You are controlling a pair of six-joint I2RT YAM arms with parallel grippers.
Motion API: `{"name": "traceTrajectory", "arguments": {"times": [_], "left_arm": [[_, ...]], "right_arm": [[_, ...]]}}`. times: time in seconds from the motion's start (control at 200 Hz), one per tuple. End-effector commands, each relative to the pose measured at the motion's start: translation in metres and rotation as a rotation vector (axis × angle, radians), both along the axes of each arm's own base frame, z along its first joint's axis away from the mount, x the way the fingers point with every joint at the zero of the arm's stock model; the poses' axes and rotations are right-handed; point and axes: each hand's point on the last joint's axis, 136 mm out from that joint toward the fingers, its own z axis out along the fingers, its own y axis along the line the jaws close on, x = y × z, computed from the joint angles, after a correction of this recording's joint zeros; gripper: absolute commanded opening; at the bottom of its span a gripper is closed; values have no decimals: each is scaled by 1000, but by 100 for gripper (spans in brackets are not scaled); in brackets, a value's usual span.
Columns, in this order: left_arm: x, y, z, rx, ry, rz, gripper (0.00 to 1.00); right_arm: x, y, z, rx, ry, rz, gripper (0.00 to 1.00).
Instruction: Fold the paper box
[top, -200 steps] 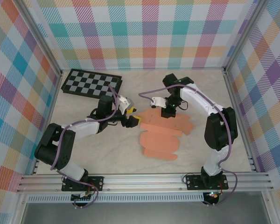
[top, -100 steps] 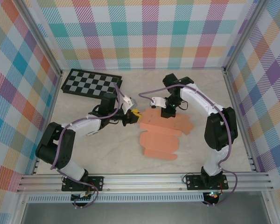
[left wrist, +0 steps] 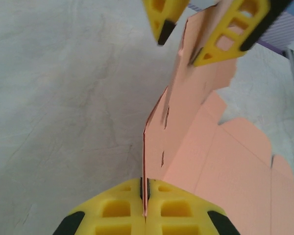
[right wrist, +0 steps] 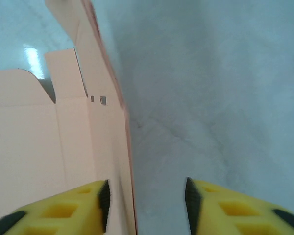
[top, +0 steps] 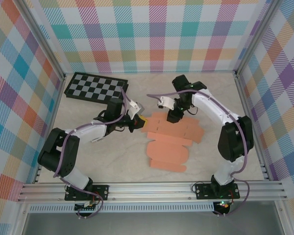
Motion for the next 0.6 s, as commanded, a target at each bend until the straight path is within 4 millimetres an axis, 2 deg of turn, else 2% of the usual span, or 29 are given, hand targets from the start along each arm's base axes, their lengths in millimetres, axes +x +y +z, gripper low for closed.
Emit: {"name": "traceTrajectory", "arguments": {"times": [0.0,0.11,0.22,0.28,0.33,0.47,0.595], "left_arm": [[18,9,19,-72,47,221,0],[24,16,11,-111,178,345,0],[27,15,5,-163,298,413,0],[27,14,6,-182,349,426,0],[27,12,9,-190,389,429,0],[22,5,23,-188,452,396,0],[20,8,25,-176,444,403,1]], "right_arm": [[26,0,37,93,-146,-209,53],[45,-20,61,143,-269,-472,58],[33,-19,80,287,-284,-555,61],[21,-15,80,334,-272,-542,63],[9,-7,72,353,-221,-496,63],[-37,38,31,321,-96,-278,63],[-40,49,-7,205,-55,-306,64]]}}
